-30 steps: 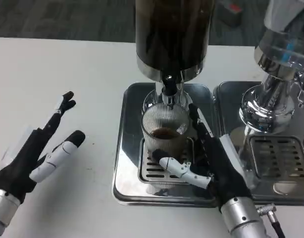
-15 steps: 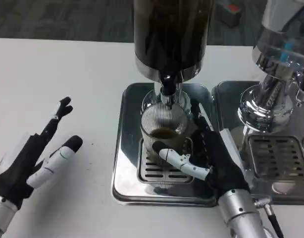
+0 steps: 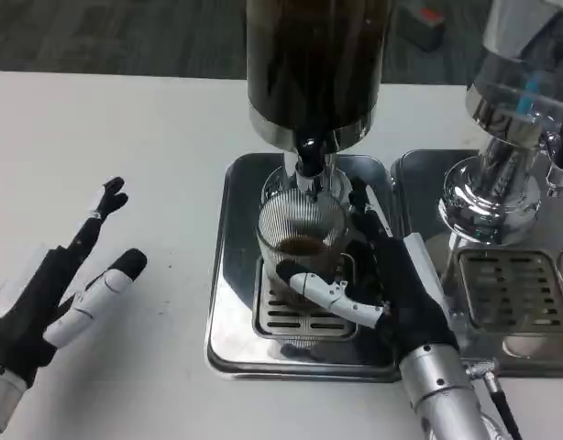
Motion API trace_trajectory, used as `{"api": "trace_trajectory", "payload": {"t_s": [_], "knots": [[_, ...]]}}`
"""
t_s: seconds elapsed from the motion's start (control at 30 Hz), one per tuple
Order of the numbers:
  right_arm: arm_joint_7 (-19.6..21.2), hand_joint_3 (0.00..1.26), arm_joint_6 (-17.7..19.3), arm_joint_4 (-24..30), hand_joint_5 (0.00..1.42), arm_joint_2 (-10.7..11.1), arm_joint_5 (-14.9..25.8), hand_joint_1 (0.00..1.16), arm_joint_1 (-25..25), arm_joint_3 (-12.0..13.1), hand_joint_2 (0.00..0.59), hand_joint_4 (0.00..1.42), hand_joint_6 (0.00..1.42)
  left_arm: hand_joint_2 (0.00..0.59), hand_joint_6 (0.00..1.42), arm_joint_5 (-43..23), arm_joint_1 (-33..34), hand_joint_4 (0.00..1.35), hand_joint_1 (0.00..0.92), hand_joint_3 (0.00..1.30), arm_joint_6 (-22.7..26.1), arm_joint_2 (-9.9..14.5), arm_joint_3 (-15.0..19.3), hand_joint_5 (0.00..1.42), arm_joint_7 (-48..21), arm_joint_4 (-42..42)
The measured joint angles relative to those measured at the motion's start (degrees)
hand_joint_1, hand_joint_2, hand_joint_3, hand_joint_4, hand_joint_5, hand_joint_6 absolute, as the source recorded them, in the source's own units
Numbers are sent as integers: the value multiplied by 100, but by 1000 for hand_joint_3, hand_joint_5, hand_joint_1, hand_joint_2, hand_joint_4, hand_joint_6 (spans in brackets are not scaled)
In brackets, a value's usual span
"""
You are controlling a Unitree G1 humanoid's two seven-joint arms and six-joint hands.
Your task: Grasp the cup under the faucet to collect the drink, then remove the cup.
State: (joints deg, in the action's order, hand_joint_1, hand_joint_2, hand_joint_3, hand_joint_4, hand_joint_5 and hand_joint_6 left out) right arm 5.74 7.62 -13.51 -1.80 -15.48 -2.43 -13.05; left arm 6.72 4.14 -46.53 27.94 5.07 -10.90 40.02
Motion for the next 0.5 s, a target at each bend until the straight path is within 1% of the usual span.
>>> {"api": "trace_trajectory", "payload": {"t_s": [0.17,0.23,0.5], "knots": [[0,0,0,1,97,16,-72,823,0,-62,144,54,181,134,0,-1,-30,0,0,0,40,0,50,0,0,-13],[0,0,-1,3,116,24,-91,833,-1,-86,138,74,199,134,0,-2,-40,0,0,0,43,0,54,0,0,-15],[19,0,-7,8,182,26,-107,859,3,-100,151,153,288,134,0,-5,-48,0,0,0,47,0,58,0,-1,-21]]}}
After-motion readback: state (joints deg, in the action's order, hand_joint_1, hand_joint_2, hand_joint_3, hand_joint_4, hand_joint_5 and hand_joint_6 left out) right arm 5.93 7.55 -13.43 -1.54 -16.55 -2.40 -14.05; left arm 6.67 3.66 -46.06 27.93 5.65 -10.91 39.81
